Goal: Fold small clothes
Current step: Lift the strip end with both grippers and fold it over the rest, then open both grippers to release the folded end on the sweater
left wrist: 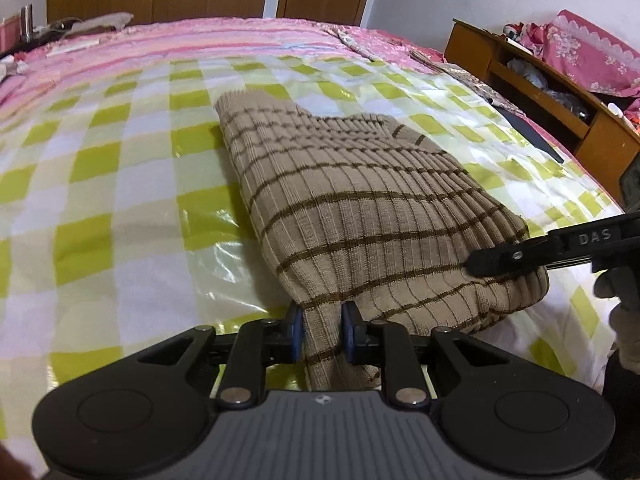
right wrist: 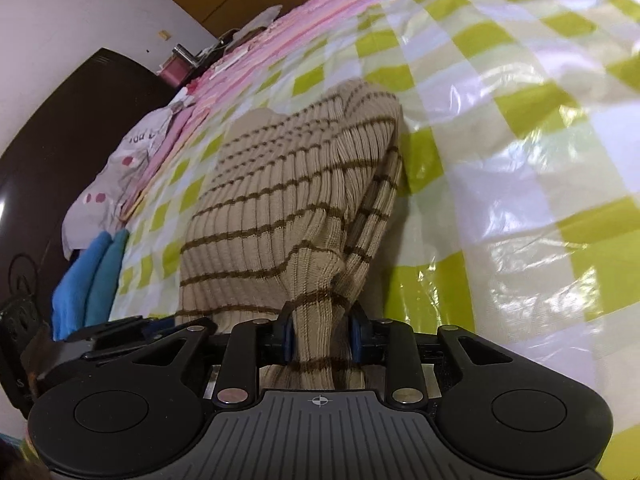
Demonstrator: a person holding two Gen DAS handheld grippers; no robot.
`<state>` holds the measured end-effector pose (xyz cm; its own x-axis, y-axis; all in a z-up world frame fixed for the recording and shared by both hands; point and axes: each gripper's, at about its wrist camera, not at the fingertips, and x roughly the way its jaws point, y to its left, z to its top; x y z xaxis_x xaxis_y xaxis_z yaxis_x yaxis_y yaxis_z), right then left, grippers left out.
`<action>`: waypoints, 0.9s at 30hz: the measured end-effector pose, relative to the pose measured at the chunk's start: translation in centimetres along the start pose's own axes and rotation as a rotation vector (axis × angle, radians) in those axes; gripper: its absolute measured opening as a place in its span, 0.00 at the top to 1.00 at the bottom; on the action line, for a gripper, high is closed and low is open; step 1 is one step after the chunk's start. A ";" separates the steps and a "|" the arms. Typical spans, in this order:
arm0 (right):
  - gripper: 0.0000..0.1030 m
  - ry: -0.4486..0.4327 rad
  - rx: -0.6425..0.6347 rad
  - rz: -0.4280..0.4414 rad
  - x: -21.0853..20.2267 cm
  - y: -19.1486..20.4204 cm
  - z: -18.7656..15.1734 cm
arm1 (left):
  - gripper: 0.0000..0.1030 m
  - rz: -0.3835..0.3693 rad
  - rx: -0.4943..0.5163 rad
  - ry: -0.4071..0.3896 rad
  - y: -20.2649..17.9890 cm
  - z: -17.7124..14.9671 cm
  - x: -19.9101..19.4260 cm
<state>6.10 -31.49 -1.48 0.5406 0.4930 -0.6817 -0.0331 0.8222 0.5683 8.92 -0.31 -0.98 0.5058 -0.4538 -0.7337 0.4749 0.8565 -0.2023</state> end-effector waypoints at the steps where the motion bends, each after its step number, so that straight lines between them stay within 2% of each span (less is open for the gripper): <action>1: 0.73 -0.016 -0.009 -0.010 -0.7 0.2 0.0 | 0.74 0.009 0.004 -0.010 0.1 0.1 -0.5; 7: 0.73 -0.184 -0.088 -0.088 -3.4 1.8 1.2 | 0.74 0.077 0.042 -0.108 0.2 1.9 -2.5; 11: 0.73 -0.243 -0.090 -0.106 -1.1 2.3 4.0 | 0.74 0.110 0.049 -0.150 -0.3 4.3 -0.9; 16: 0.73 -0.224 -0.082 -0.143 3.7 1.5 7.0 | 0.74 0.154 0.087 -0.177 -1.1 6.5 2.6; 19: 0.81 -0.226 -0.074 -0.146 5.3 0.6 8.2 | 0.74 0.168 0.079 -0.159 -0.8 7.4 4.5; 27: 0.83 -0.229 -0.085 -0.135 5.5 0.0 8.1 | 0.73 0.196 0.072 -0.149 -1.0 7.5 4.8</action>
<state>15.92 -31.12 -1.47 0.7204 0.3081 -0.6214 -0.0131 0.9018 0.4320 16.25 -5.24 0.54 0.6909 -0.3168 -0.6498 0.4052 0.9141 -0.0149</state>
